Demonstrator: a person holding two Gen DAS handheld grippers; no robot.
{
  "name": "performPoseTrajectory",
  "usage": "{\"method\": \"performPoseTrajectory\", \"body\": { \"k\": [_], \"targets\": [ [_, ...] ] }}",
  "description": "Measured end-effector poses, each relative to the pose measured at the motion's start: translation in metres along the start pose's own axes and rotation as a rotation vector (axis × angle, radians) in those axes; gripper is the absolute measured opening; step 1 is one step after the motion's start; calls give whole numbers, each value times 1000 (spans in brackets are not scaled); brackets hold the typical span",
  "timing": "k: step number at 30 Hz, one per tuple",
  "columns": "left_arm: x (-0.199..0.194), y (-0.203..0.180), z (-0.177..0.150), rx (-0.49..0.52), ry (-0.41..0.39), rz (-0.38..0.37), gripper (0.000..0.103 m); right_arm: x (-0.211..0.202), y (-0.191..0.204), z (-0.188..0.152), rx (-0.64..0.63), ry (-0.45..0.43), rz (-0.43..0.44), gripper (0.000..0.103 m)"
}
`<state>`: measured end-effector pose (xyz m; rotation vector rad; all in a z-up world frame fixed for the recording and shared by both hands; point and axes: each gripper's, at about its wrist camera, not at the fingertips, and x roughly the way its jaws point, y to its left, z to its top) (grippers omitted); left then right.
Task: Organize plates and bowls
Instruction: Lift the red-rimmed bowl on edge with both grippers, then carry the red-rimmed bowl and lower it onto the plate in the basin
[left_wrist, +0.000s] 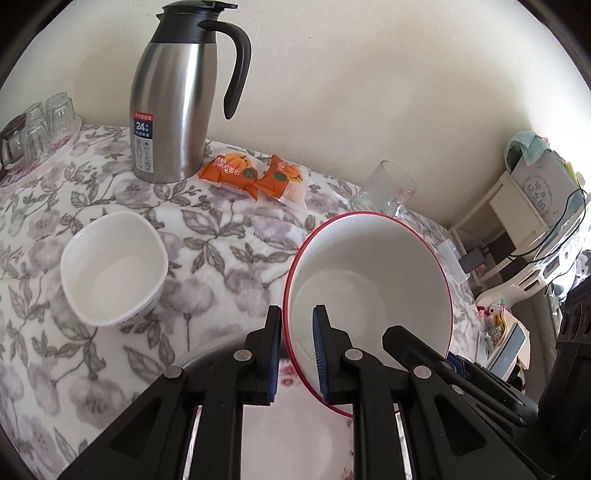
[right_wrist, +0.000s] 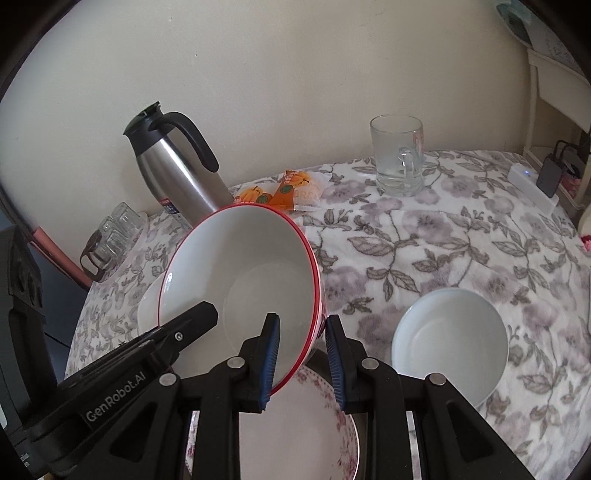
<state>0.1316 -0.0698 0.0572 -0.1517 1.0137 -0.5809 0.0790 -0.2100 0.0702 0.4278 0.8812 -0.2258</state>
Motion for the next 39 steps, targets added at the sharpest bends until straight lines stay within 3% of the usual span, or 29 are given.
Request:
{"method": "performPoseTrajectory", "body": {
  "k": [26, 39],
  "targets": [
    [-65, 14, -49, -59, -45, -33, 17, -50, 15, -54, 18, -14, 39, 27],
    [-72, 27, -66, -105, -24, -49, 17, -52, 23, -65, 4, 11, 39, 27]
  ]
}}
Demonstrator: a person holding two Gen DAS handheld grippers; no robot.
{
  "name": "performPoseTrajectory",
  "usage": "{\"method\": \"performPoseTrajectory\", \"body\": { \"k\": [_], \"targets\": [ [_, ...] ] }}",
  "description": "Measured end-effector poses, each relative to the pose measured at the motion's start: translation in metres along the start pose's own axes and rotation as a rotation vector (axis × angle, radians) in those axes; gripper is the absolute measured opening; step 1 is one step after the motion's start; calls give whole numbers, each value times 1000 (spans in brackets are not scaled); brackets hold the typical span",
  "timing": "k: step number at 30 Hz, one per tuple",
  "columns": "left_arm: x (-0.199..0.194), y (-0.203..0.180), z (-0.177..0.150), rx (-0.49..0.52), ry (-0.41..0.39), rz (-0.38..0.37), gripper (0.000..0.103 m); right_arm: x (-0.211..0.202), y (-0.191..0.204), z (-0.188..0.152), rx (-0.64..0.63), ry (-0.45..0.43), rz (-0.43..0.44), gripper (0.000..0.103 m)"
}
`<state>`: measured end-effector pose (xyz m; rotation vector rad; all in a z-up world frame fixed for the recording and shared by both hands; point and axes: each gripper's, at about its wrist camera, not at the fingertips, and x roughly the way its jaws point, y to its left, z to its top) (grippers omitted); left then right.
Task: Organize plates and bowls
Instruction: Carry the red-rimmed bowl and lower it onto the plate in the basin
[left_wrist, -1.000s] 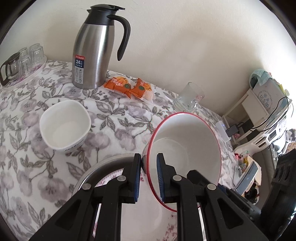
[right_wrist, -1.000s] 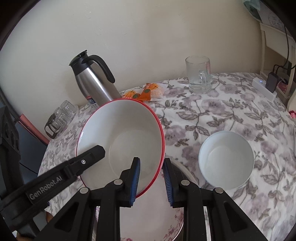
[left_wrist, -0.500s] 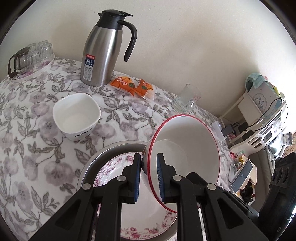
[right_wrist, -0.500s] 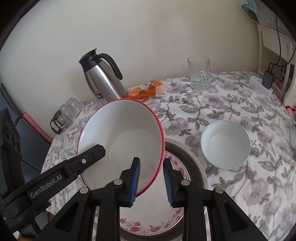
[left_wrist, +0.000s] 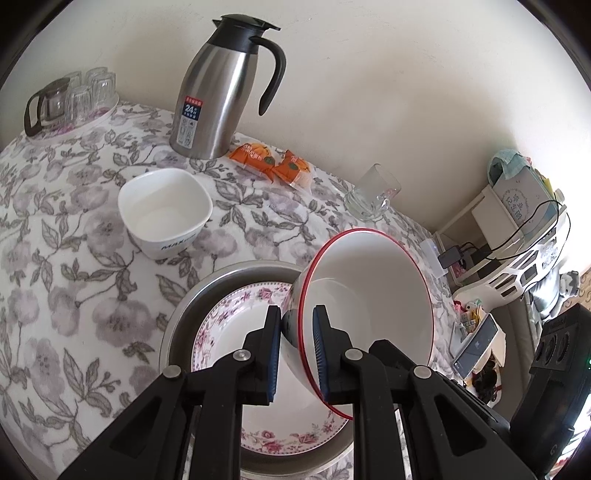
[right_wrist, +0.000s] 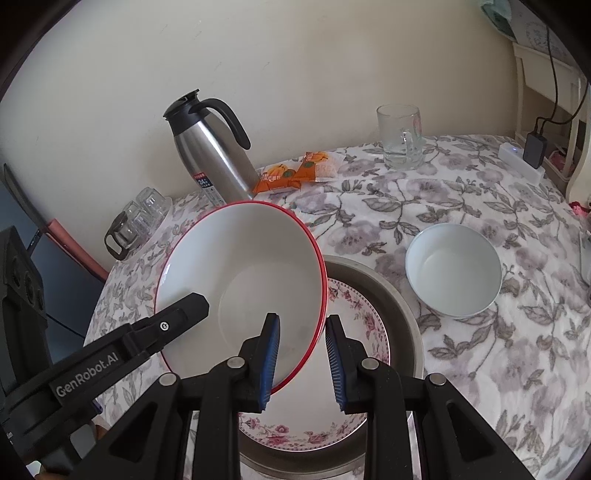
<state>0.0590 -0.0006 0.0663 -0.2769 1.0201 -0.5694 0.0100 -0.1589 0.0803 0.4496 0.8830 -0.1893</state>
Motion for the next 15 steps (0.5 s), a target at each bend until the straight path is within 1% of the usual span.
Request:
{"method": "performPoseTrajectory", "body": {
  "k": [6, 15],
  "targets": [
    [5, 6, -4, -10, 24, 22, 17, 12, 1, -4, -6, 43, -10, 27],
    [31, 16, -12, -41, 105, 42, 17, 36, -10, -13, 20, 123, -42, 27]
  ]
}}
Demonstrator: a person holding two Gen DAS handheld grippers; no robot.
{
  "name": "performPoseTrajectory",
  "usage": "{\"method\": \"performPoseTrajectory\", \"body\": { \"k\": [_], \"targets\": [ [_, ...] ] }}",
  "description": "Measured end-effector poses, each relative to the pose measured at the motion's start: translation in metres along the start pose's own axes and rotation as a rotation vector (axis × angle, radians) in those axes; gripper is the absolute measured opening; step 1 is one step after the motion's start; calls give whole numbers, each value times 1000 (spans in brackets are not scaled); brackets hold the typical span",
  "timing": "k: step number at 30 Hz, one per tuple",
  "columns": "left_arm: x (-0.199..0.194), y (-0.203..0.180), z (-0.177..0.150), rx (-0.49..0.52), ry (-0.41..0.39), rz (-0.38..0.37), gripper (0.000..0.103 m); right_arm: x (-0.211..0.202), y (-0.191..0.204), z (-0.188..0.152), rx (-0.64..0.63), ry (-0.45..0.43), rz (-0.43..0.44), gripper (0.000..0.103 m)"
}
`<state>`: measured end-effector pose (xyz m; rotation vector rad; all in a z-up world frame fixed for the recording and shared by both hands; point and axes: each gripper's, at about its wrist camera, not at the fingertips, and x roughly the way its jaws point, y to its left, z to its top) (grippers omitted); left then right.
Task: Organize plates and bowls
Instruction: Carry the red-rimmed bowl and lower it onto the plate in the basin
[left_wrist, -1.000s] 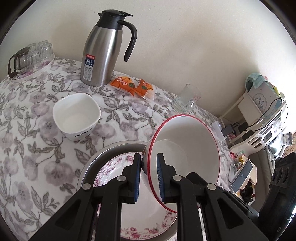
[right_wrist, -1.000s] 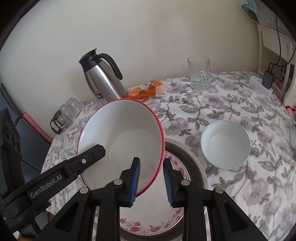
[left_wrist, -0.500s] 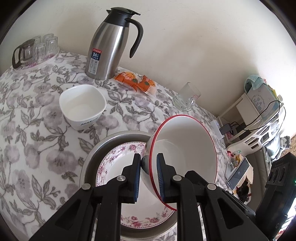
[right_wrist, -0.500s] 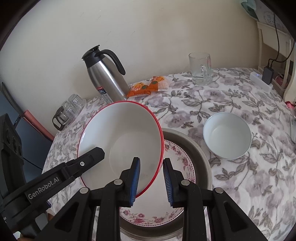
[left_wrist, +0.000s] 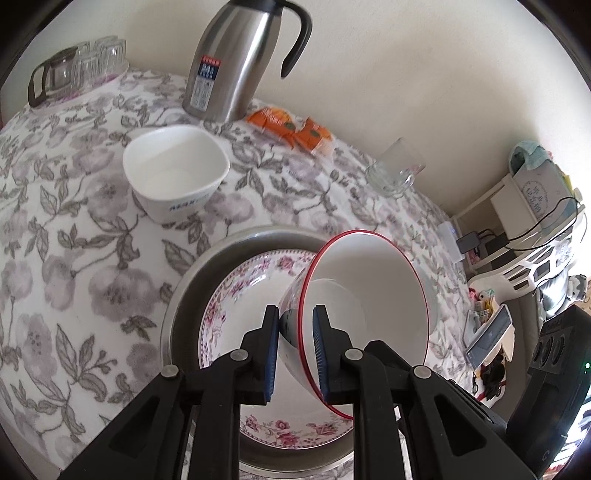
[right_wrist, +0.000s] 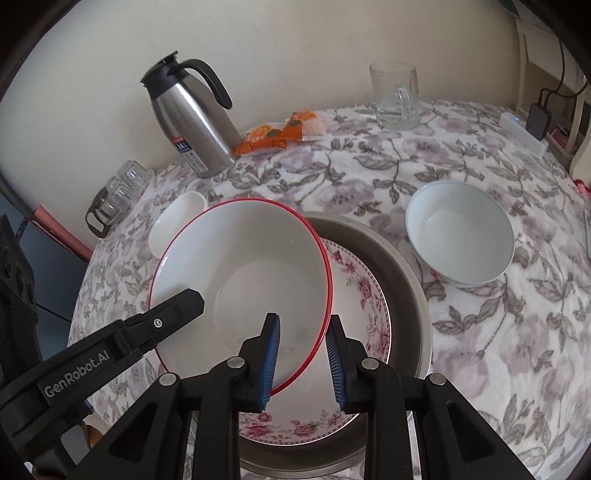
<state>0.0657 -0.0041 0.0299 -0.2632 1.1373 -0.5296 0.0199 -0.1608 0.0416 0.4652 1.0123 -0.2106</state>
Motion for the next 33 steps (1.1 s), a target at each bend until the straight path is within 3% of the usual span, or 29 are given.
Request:
{"method": "performPoseTrajectory", "body": {
  "k": [11, 33],
  "targets": [
    [21, 2, -4, -11, 60, 16, 17, 14, -10, -2, 25, 48, -11, 27],
    [30, 6, -3, -27, 84, 55, 17, 22, -4, -3, 6, 62, -11, 30]
  ]
}}
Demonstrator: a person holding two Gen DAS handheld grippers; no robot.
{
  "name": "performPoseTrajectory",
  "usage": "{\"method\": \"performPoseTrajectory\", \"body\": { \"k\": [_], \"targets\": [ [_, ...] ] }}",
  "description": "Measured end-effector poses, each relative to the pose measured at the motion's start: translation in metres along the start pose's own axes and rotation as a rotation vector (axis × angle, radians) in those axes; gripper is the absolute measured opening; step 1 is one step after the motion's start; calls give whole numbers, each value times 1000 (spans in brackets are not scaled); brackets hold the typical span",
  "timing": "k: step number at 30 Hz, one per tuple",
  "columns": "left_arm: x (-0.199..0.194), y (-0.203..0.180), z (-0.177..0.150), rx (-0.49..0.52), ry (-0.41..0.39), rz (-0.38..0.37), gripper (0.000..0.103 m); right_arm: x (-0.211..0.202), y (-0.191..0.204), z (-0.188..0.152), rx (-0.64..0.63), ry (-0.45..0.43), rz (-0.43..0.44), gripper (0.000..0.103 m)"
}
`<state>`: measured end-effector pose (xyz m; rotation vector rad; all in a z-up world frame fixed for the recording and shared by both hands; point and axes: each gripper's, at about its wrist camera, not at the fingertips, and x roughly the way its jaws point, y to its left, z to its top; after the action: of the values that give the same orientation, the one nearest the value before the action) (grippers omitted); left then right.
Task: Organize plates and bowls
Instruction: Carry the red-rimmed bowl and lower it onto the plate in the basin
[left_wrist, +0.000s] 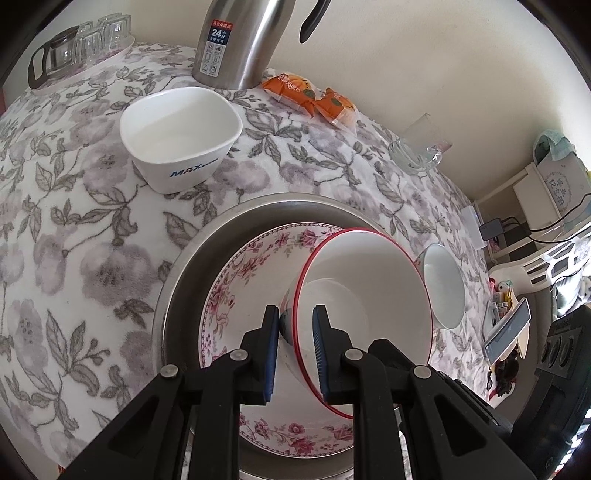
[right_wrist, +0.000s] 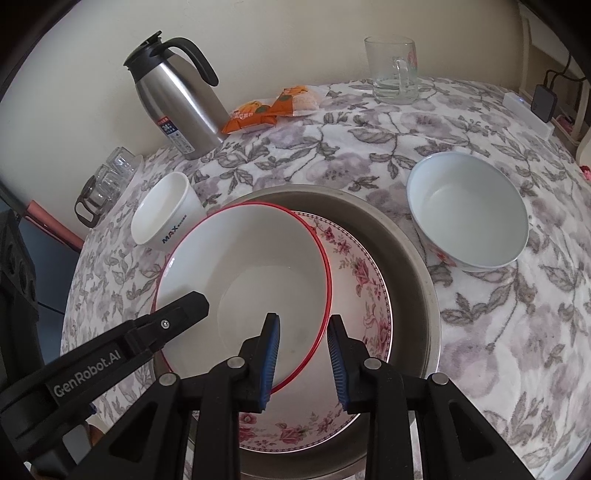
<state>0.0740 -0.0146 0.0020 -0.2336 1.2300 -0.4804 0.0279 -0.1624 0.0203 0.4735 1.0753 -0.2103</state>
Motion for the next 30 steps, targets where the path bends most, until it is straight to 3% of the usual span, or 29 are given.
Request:
{"method": "performPoseTrajectory", "body": {
  "k": [30],
  "targets": [
    [0, 7, 2, -42, 6, 18, 17, 1, 2, 2, -10, -3, 32, 30]
  ]
}}
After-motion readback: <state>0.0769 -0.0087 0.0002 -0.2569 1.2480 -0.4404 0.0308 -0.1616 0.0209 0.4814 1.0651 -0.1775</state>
